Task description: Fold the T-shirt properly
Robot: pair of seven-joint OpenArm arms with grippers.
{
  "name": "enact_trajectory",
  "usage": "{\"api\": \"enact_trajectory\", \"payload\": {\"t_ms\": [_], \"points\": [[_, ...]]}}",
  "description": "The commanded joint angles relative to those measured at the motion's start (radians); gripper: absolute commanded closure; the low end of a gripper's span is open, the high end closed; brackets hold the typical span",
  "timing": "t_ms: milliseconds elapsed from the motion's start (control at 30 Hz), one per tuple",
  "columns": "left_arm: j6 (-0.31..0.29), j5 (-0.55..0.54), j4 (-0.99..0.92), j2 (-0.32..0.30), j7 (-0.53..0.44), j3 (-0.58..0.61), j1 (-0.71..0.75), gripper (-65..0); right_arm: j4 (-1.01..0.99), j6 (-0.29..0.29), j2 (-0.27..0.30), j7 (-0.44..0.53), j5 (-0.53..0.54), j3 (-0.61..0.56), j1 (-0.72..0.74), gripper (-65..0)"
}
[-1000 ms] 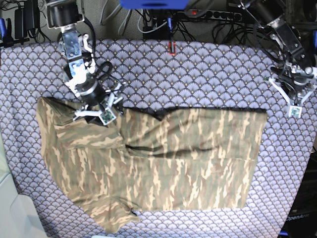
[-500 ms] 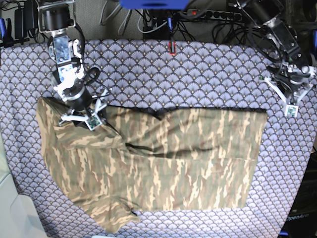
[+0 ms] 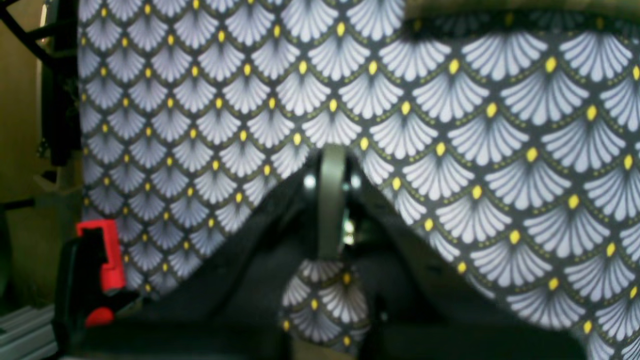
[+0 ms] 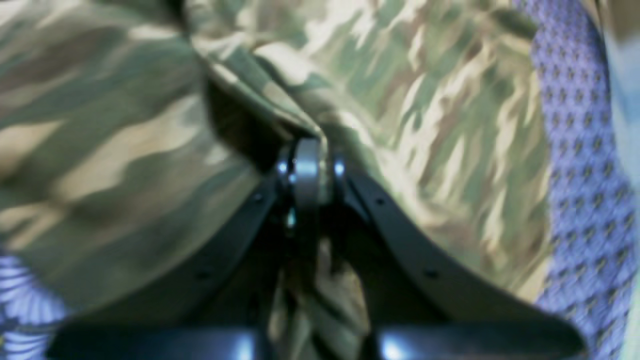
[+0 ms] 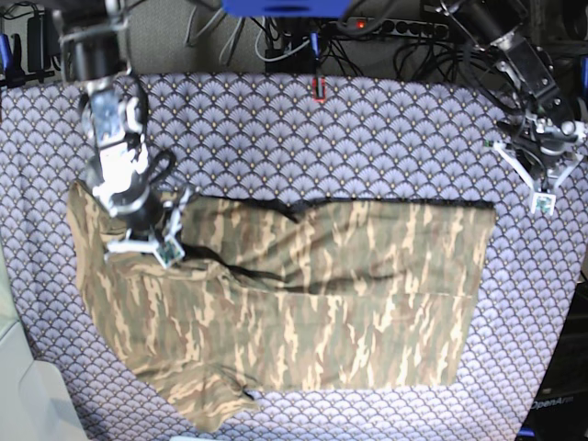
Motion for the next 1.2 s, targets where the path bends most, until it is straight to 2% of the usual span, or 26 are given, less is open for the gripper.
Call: {"api": "enact_trajectory", "payload": {"t_ms": [0, 100, 400, 533, 633, 667, 767, 933, 1167], "points": [[0.005, -0.002, 0.018, -0.013, -0.013, 0.0, -0.001, 0.0, -0.006, 0.021, 0.017, 0.023, 0.003, -0.019, 0.039, 0.0], [0.005, -0.004, 0.028, -0.013, -0.013, 0.0, 0.016, 0.0, -0.059, 0.044, 0.037, 0.023, 0.003, -0.071, 0.105, 0.0], [0.005, -0.004, 0.03, -0.015, -0.013, -0.019, 0.031, 0.0, -0.175, 0.045, 0.123, 0.023, -0.007, -0.309, 0.288, 0.0], [0.005, -0.004, 0.025, -0.012, -0.013, -0.042, 0.028, 0.0, -0.186, 0.045, 0.127, 0.032, -0.117, -0.327, 0.319, 0.0], [0.005, -0.004, 0.019, -0.012, -0.013, -0.04, 0.025, 0.0, -0.223, 0.041, 0.127, 0.078, -0.175, -0.324, 0.342, 0.0], [0.005, -0.004, 0.019, -0.01, -0.013, -0.039, 0.025, 0.0, -0.247, 0.027, 0.124, 0.084, -0.198, -0.324, 0.354, 0.0], [0.005, -0.004, 0.019, -0.009, -0.013, -0.039, 0.023, 0.0, -0.326, -0.08, 0.109, 0.089, -0.237, -0.324, 0.392, 0.0], [0.005, -0.004, 0.019, -0.009, -0.013, -0.036, 0.022, 0.0, -0.413, -0.134, 0.107, 0.144, -0.237, -0.324, 0.441, 0.0], [0.005, -0.004, 0.018, -0.009, -0.013, -0.036, 0.022, 0.0, -0.418, -0.231, 0.086, 0.144, -0.238, -0.319, 0.452, 0.0]]}}
